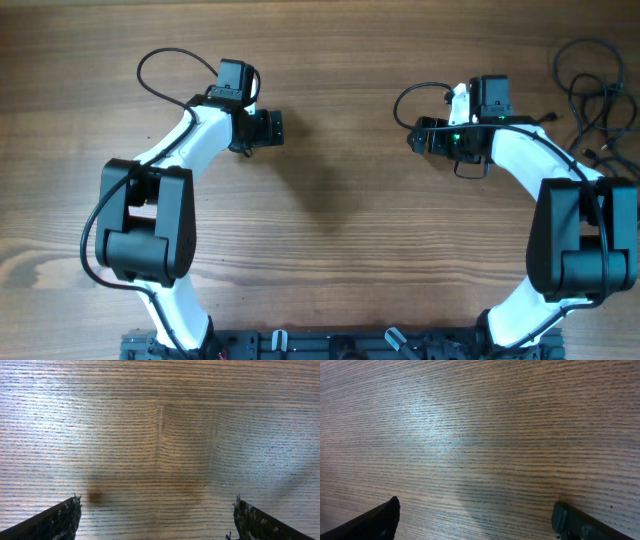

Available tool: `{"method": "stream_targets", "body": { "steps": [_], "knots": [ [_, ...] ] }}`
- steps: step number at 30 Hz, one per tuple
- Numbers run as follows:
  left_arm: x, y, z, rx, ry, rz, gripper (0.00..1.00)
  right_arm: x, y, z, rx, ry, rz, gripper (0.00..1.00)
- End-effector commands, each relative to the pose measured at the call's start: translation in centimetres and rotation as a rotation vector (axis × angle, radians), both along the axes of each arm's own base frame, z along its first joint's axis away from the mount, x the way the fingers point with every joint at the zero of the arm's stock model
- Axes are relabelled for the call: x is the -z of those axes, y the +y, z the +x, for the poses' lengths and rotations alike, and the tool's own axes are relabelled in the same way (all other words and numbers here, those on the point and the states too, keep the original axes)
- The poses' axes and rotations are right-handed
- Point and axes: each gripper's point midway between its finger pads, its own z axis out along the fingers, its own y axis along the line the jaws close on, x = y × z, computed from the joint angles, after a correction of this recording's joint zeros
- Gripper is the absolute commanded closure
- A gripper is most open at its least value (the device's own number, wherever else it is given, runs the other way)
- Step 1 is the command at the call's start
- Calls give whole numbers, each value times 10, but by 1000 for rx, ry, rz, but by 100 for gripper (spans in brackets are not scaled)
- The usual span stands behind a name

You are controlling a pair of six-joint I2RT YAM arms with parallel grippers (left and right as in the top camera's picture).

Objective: Untangle cables

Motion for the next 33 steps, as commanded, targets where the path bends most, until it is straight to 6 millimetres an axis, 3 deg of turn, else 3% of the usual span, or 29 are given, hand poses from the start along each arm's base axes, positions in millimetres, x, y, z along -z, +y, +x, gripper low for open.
{"method": "stream_targets", "body": {
  "steps": [1,9,13,18,23,29,33],
  "knots": [
    [2,3,0,9,1,22,0,-5,-3,0,13,-17,-16,0],
    [2,3,0,9,1,22,0,-13,-3,6,13,-52,-16,0],
    [2,3,0,9,1,22,0,-40,-3,11,14,-121,-14,0],
    [2,3,0,9,1,22,0,-114,-3,15,15,-310,-9,1],
    [2,3,0,9,1,22,0,-206,-3,0,17,-548,-3,0],
    [2,3,0,9,1,22,0,-305,-4,-44,19,-825,5,0],
    [2,3,0,9,1,22,0,-343,-4,-70,19,-940,7,0]
  ]
}}
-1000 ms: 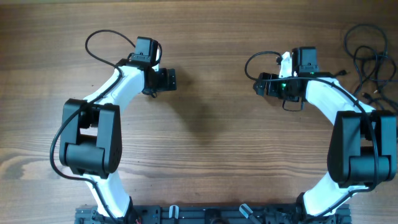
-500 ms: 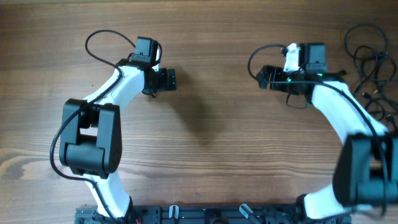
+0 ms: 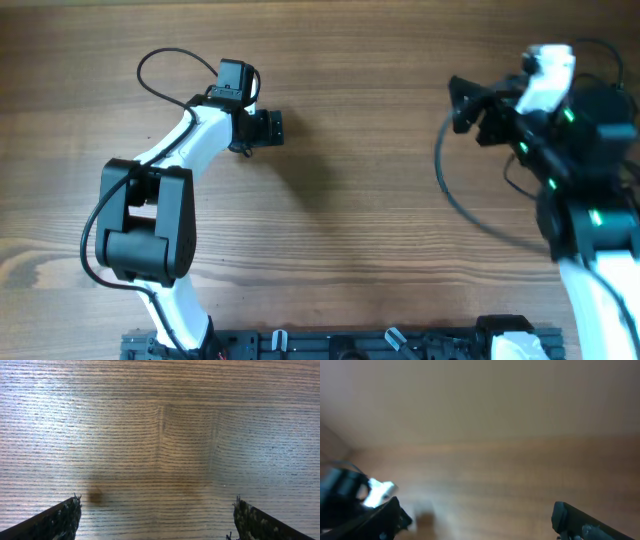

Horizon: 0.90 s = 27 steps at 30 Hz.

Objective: Untangle cables

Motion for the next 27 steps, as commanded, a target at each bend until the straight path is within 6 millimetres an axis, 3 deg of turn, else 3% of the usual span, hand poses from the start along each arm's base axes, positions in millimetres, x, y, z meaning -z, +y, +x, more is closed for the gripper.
{"method": "stream_targets", "body": {
  "steps": [1,5,14,23,27],
  "knots": [
    [2,2,0,11,1,19,0,-29,-1,-22,6,-91,6,0],
    [2,2,0,11,1,19,0,-38,-1,-31,6,-119,7,0],
    [2,2,0,10,1,19,0,-6,-19,-46,105,-31,-26,0],
    [2,2,0,11,1,19,0,62,-19,-76,104,45,-35,0],
    [2,2,0,11,1,19,0,82,-19,-79,102,-3,-30,0]
  ]
}}
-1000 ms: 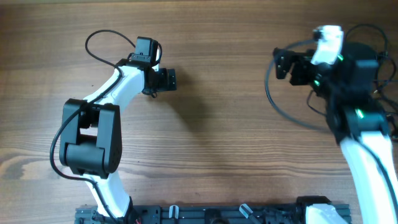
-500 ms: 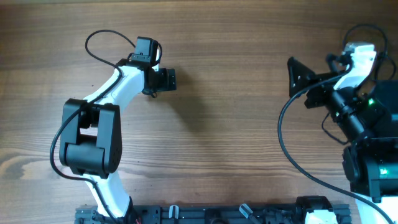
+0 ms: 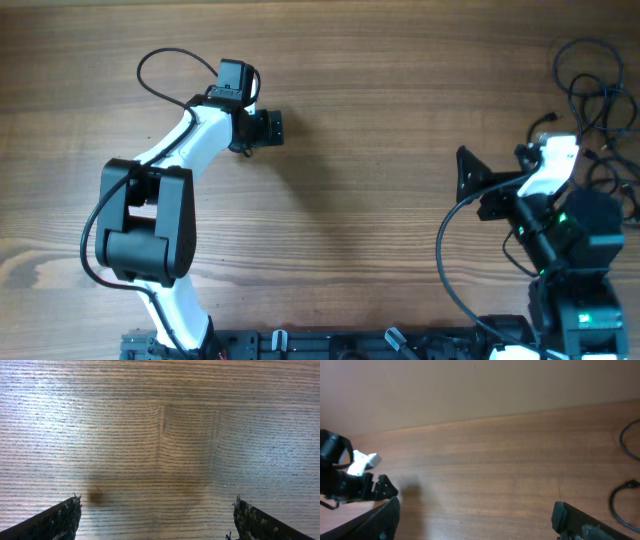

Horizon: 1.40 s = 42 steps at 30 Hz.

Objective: Untangle cables

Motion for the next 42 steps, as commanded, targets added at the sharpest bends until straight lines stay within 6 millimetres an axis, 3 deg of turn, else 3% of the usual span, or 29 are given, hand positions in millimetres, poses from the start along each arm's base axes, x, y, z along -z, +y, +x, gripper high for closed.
{"method": "stream_targets", "body": {
  "steps": [1,7,12,15,19,23,25,29,35,40,42],
  "knots": [
    [2,2,0,10,1,19,0,14,-1,-5,10,-54,-1,0],
    [2,2,0,11,1,19,0,0,13,-21,-60,-259,-45,0],
    [2,2,0,11,1,19,0,-44,22,-45,-107,-572,-131,0],
    [2,2,0,11,1,19,0,-60,22,-61,-105,-705,-151,0],
    [2,2,0,11,1,19,0,-72,20,-77,-88,-838,-144,1],
    [2,2,0,10,1,19,0,-73,20,-77,-79,-913,-142,0],
    [2,2,0,11,1,19,0,-67,20,-75,-75,-941,-139,0],
    [2,2,0,11,1,19,0,-32,21,-63,-73,-918,-140,0],
    [2,2,0,11,1,19,0,20,9,-37,-12,-682,-157,0],
    [2,2,0,11,1,19,0,82,-7,-23,65,-410,-166,0],
    [2,2,0,10,1,19,0,89,-9,-23,73,-383,-171,0]
  ]
}}
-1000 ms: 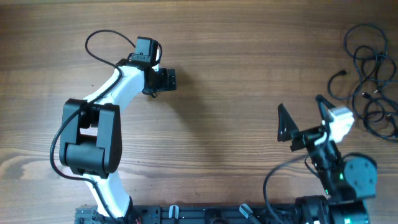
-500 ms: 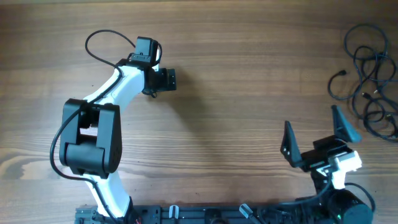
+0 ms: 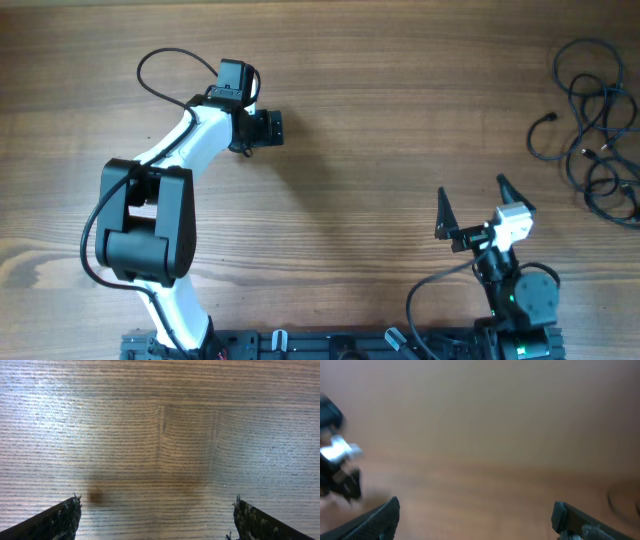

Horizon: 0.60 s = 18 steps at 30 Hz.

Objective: Untangle cables

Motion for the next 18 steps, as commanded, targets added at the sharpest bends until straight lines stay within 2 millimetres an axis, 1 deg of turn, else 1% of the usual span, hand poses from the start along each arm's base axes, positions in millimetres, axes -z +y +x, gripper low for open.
{"method": "stream_targets", "body": {
  "steps": [1,7,18],
  "knots": [
    [2,2,0,11,1,19,0,3,-13,1,76,12,17,0],
    [2,2,0,11,1,19,0,3,-9,1,57,13,14,0],
    [2,2,0,11,1,19,0,3,-10,1,57,13,14,0]
  ]
}}
